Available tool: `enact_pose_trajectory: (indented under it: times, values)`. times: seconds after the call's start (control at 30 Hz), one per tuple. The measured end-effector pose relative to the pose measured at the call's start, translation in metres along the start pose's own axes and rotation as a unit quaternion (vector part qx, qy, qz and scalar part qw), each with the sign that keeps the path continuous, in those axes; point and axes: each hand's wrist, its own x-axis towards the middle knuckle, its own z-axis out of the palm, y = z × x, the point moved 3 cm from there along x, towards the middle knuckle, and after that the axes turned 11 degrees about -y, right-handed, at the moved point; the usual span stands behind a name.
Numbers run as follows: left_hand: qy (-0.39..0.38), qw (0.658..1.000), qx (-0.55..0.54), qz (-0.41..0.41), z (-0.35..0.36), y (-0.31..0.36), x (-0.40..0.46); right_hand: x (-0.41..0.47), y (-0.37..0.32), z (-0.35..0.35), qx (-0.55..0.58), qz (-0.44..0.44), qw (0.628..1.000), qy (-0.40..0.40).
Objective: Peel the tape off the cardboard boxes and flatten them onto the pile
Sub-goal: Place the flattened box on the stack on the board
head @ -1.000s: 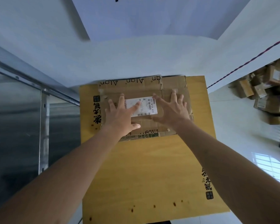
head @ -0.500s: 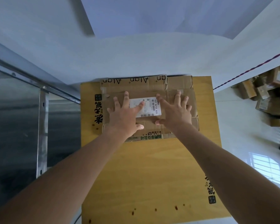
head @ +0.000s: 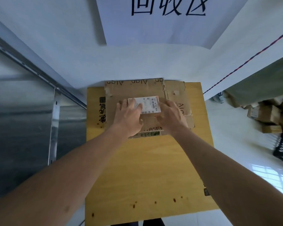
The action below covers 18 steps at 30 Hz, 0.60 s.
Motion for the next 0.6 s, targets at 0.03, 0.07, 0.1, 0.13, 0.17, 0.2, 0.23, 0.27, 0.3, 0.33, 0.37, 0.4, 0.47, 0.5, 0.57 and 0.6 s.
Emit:
enact_pose_trajectory:
  times: [0.03, 0.07, 0.1, 0.13, 0.17, 0.2, 0.23, 0.27, 0.3, 0.33, 0.37, 0.4, 0.47, 0.5, 0.57, 0.6]
  values:
    - [0.012, 1.0, 0.007, 0.007, -0.004, 0.001, -0.004, -0.004, -0.003, -0.004, 0.005, -0.013, 1.0, 0.013]
    - [0.021, 1.0, 0.006, 0.013, -0.007, 0.001, -0.008, -0.008, -0.007, -0.007, 0.012, -0.022, 0.999, 0.024]
    - [0.028, 0.999, 0.002, 0.017, -0.011, 0.002, -0.013, -0.013, -0.011, -0.011, 0.019, -0.027, 0.999, 0.032]
    - [0.035, 0.999, -0.001, 0.021, -0.015, 0.003, -0.02, -0.02, -0.015, -0.015, 0.021, -0.031, 0.999, 0.039]
    - [0.039, 0.999, -0.003, 0.023, -0.017, 0.002, -0.026, -0.025, -0.02, -0.018, 0.019, -0.038, 0.998, 0.043]
    - [0.044, 0.999, 0.0, 0.026, -0.021, 0.003, -0.032, -0.031, -0.025, -0.022, 0.016, -0.045, 0.998, 0.049]
    - [0.052, 0.998, 0.006, 0.028, -0.024, 0.004, -0.041, -0.041, -0.03, -0.026, 0.013, -0.053, 0.997, 0.052]
    - [0.06, 0.998, 0.013, 0.028, -0.028, 0.006, -0.05, -0.051, -0.035, -0.03, 0.011, -0.061, 0.997, 0.054]
    - [0.069, 0.997, 0.02, 0.026, -0.034, 0.008, -0.06, -0.062, -0.041, -0.035, 0.005, -0.071, 0.996, 0.055]
    - [0.078, 0.996, 0.027, 0.023, -0.039, 0.01, -0.07, -0.073, -0.046, -0.04, -0.004, -0.08, 0.995, 0.056]
    - [0.088, 0.995, 0.037, 0.023, -0.046, 0.012, -0.081, -0.084, -0.05, -0.046, -0.017, -0.088, 0.994, 0.059]
    - [0.099, 0.994, 0.049, 0.024, -0.052, 0.014, -0.092, -0.095, -0.054, -0.05, -0.032, -0.095, 0.993, 0.064]
    - [0.125, 0.991, 0.047, 0.028, -0.064, 0.017, -0.117, -0.117, -0.062, -0.06, -0.061, -0.112, 0.989, 0.072]
    - [0.136, 0.99, 0.031, 0.027, -0.069, 0.019, -0.13, -0.128, -0.067, -0.063, -0.07, -0.121, 0.988, 0.072]
    - [0.158, 0.987, 0.005, 0.024, -0.075, 0.023, -0.158, -0.149, -0.074, -0.069, -0.078, -0.135, 0.985, 0.069]
    - [0.166, 0.986, -0.004, 0.021, -0.077, 0.025, -0.173, -0.16, -0.077, -0.071, -0.082, -0.143, 0.984, 0.069]
